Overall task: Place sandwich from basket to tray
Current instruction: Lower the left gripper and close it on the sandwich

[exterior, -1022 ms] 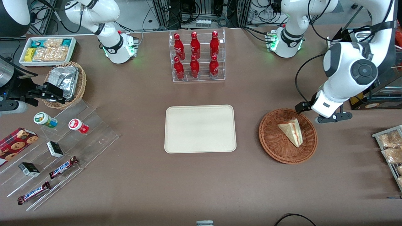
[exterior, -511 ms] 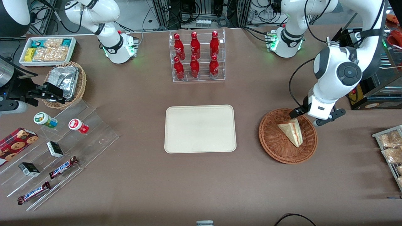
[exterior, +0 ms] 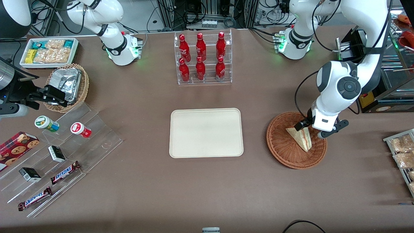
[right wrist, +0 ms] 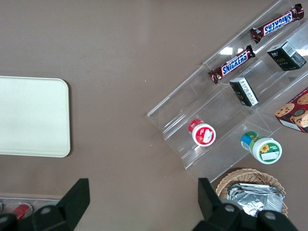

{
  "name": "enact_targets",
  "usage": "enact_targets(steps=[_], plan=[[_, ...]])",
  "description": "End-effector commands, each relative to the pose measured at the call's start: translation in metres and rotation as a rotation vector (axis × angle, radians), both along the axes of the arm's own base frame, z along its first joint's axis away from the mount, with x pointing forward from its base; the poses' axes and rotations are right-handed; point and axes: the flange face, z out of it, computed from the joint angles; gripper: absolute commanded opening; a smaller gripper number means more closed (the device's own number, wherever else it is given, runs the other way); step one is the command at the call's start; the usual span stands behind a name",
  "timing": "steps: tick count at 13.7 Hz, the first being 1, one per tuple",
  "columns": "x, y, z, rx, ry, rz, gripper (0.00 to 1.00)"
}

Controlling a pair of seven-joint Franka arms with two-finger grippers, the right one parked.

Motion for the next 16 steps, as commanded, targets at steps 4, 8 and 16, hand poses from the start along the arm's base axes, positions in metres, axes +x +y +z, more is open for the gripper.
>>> enact_targets(steps=[4,8,16], plan=[[0.000,0.002,-0.031,-0.009,-0.047,0.031,0.94],[-0.013,0.003,-0.051,-0.022,-0.070,0.062,0.49],[-0.014,0.004,-0.031,-0.010,-0.064,0.048,0.00]])
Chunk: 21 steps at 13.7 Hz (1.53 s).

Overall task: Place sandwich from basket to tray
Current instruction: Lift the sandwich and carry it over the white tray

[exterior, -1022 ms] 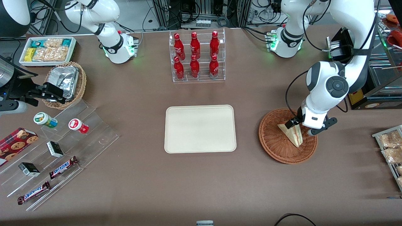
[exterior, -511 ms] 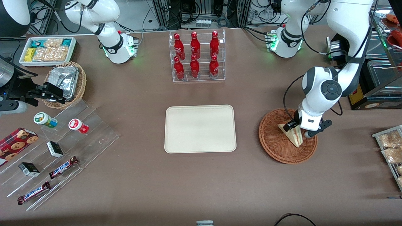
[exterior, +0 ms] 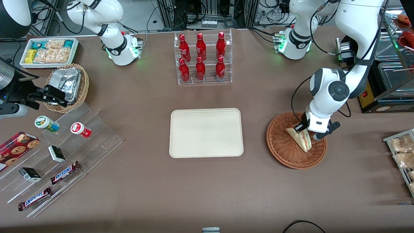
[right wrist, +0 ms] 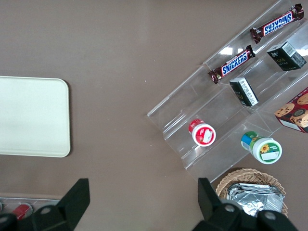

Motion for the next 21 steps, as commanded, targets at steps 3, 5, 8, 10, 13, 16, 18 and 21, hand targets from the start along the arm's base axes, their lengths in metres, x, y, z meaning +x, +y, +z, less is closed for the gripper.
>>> enact_targets(steps=[3,5,8,10,13,16,18,21], plan=[[0.000,0.002,0.054,0.078,0.030,-0.062,0.00],[0.006,-0.004,0.098,0.110,0.090,-0.152,0.00],[0.019,-0.047,0.160,0.129,0.151,-0.260,0.00],[0.018,-0.077,0.183,0.127,0.146,-0.308,0.00],[0.003,-0.127,0.184,0.123,0.136,-0.446,0.00],[-0.012,-0.181,0.179,0.103,0.136,-0.588,0.00],[-0.016,-0.220,0.172,0.065,0.136,-0.661,0.00],[-0.011,-0.266,0.154,0.000,0.144,-0.653,0.00]])
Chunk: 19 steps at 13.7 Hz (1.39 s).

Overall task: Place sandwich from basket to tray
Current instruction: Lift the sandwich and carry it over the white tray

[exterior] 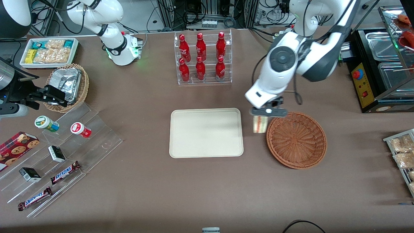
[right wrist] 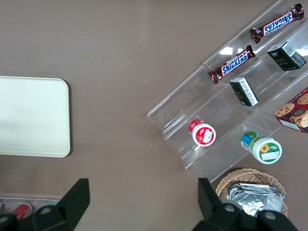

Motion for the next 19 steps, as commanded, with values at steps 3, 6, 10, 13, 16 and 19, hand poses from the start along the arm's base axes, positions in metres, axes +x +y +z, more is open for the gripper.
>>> enact_targets(steps=[3,6,10,13,16,19], plan=[[0.018,-0.055,-0.029,-0.008,-0.003,0.049,0.00],[0.020,-0.083,-0.058,0.037,-0.038,0.128,0.00],[0.022,-0.106,-0.072,0.006,-0.020,0.118,0.00],[0.019,-0.123,-0.096,0.006,0.000,0.088,0.00],[0.018,-0.145,-0.116,0.005,0.003,0.112,0.00],[0.023,-0.155,-0.125,-0.041,-0.017,0.111,0.00]])
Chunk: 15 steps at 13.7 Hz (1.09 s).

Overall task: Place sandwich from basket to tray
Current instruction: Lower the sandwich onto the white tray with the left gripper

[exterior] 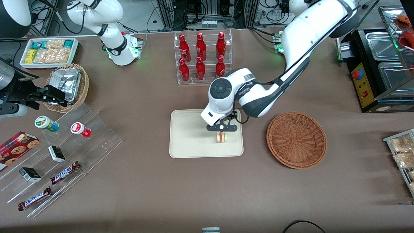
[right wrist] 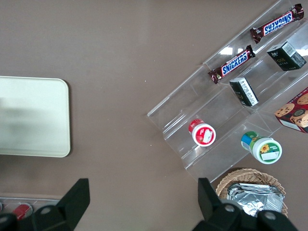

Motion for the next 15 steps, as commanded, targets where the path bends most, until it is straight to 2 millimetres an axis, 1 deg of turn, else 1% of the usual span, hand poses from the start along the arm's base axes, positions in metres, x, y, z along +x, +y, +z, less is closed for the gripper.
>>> enact_targets(steps=[1,4,6,8,10,12,13,15], plan=[[0.011,-0.013,-0.002,-0.051,-0.034,0.020,0.00],[0.012,-0.012,-0.009,-0.045,-0.039,0.012,0.00],[0.013,-0.011,-0.020,-0.030,-0.047,-0.001,0.00],[0.015,-0.013,-0.019,-0.052,-0.065,-0.003,0.00],[0.015,-0.013,-0.021,-0.052,-0.064,-0.003,0.00],[0.022,-0.003,-0.036,-0.022,-0.085,-0.002,0.00],[0.023,-0.003,-0.043,-0.017,-0.098,0.001,0.00],[0.023,-0.002,-0.050,-0.004,-0.113,0.007,0.00]])
